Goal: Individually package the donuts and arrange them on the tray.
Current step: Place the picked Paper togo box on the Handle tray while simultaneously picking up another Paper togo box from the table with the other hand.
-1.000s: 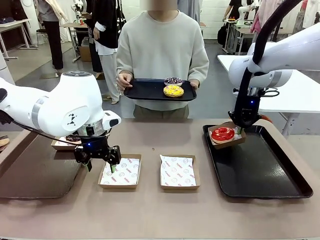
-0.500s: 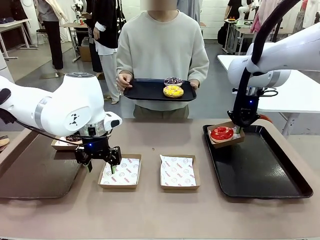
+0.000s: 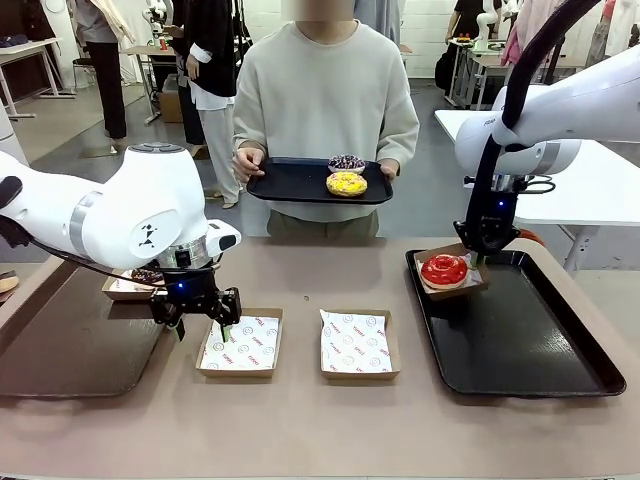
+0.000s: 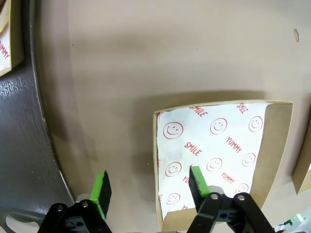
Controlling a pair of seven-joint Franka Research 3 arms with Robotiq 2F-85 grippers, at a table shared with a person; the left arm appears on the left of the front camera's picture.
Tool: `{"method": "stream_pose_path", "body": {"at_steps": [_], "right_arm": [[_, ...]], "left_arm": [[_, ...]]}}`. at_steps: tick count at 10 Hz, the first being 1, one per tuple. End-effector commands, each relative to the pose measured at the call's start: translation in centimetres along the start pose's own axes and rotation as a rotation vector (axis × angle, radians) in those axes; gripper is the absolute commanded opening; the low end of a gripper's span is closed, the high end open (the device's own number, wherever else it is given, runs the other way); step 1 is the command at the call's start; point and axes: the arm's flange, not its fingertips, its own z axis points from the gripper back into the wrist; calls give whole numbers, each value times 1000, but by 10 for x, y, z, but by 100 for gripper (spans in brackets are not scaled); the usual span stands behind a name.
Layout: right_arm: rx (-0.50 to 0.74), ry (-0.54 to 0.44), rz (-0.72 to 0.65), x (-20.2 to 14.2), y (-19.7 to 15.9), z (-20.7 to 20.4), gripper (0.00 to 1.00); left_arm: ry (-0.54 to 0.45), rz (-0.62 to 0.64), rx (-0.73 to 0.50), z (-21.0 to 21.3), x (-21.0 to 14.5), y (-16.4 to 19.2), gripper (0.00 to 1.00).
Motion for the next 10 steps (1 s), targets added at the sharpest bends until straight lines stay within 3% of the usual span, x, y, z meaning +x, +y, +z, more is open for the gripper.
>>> {"method": "stream_pose_path", "body": {"at_steps": [1, 2, 3, 4, 5, 6, 10], "right_arm": [[32, 7, 10, 5, 3, -1, 71], [33, 7, 10, 6, 3, -1, 100], [34, 8, 10, 6, 4, -2, 100], [35, 9, 11, 6, 4, -2, 100], [37, 10, 11, 6, 4, -2, 96], [39, 10, 11, 5, 4, -1, 100], [70, 5, 1, 1, -6, 3, 100]], "left_arm": [[-13, 32, 20, -7, 7, -3, 29], [-9, 30, 19, -8, 8, -3, 0], [-7, 30, 19, -8, 8, -3, 24], [-5, 28, 21, -8, 8, -3, 0], [-4, 26, 21, -7, 8, -3, 0], [-3, 26, 21, -6, 7, -2, 0], [-1, 25, 26, -4, 7, -1, 0]]}}
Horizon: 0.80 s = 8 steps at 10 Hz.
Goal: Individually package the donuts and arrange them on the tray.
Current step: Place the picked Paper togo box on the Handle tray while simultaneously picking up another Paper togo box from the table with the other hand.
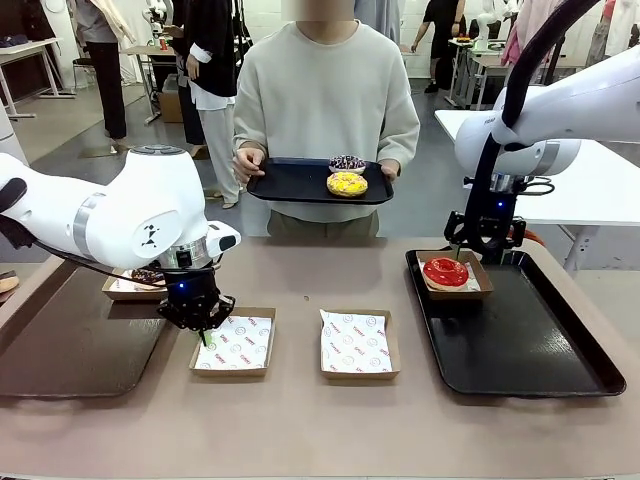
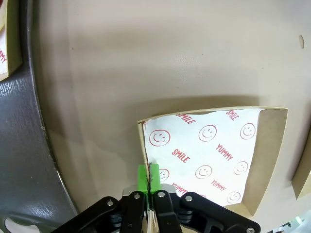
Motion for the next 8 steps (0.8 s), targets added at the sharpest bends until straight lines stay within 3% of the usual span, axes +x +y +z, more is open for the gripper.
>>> {"method": "stream_pose_path", "body": {"at_steps": [1, 3, 6, 8], "right_arm": [[45, -1, 9, 0, -8, 5, 100], [80, 2, 14, -7, -13, 10, 100], [417, 28, 177, -60, -47, 56, 100], [635, -45, 216, -95, -94, 88, 100]], "left_arm": [[-10, 16, 32, 2, 1, -3, 0], [13, 16, 47, 4, 0, -4, 0], [17, -55, 29, 60, -1, -13, 0], [-13, -89, 37, 104, 8, -24, 0]]}}
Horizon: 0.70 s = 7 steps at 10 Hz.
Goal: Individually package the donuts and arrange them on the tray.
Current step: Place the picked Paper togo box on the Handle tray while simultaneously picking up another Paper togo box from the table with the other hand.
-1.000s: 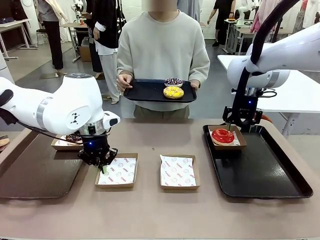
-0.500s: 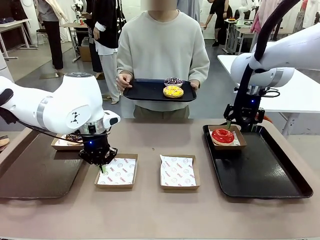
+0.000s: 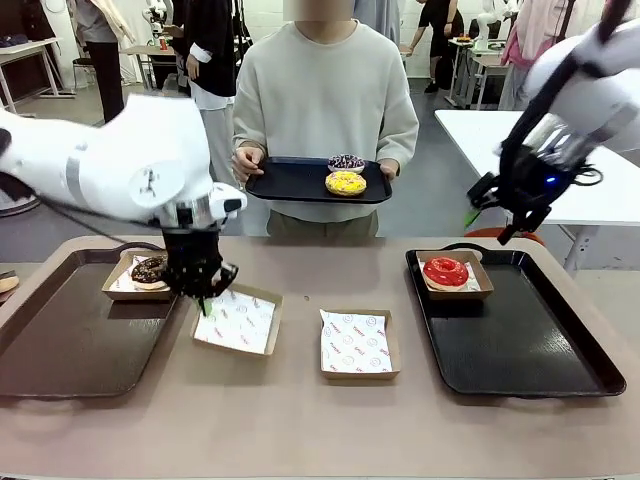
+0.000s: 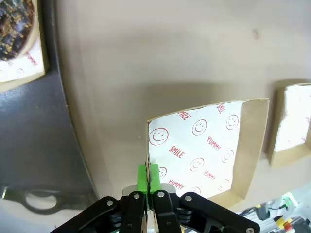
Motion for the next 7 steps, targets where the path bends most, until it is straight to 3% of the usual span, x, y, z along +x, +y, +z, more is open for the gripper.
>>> {"method": "stream_pose_path", "body": {"at_steps": [1, 4, 7], "right_arm": [[212, -51, 1, -47, -39, 43, 100], [437, -155, -42, -111, -89, 82, 100], [573, -275, -39, -166, -125, 87, 100]], "left_arm": [[-16, -20, 21, 34, 21, -8, 0], [-45, 10, 35, 69, 63, -19, 0], [-42, 58, 42, 77, 101, -22, 0]]}}
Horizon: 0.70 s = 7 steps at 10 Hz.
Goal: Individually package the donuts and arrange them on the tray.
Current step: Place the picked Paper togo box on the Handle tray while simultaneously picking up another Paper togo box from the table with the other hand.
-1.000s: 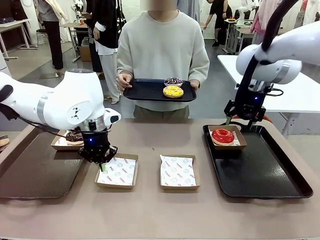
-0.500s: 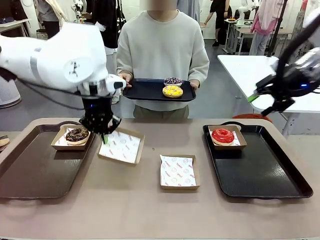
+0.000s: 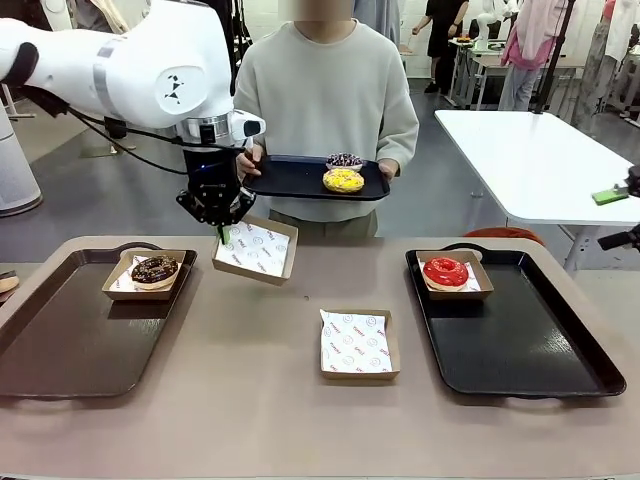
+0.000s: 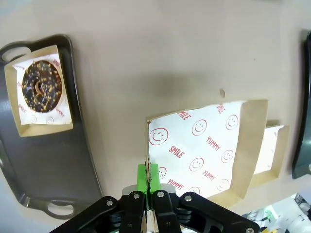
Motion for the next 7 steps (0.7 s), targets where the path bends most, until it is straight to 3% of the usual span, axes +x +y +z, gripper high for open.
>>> {"method": "stream_pose_path", "body": {"at_steps": [1, 5, 7], "right_arm": [[79, -66, 34, -27, -13, -1, 100], [129, -121, 19, -67, -47, 2, 100], [100, -96, 3, -61, -47, 6, 100]], "left_arm": [[18, 50, 34, 3, 26, -7, 0], [25, 66, 52, -5, 52, -10, 0], [31, 39, 14, -8, 46, -4, 0]]}}
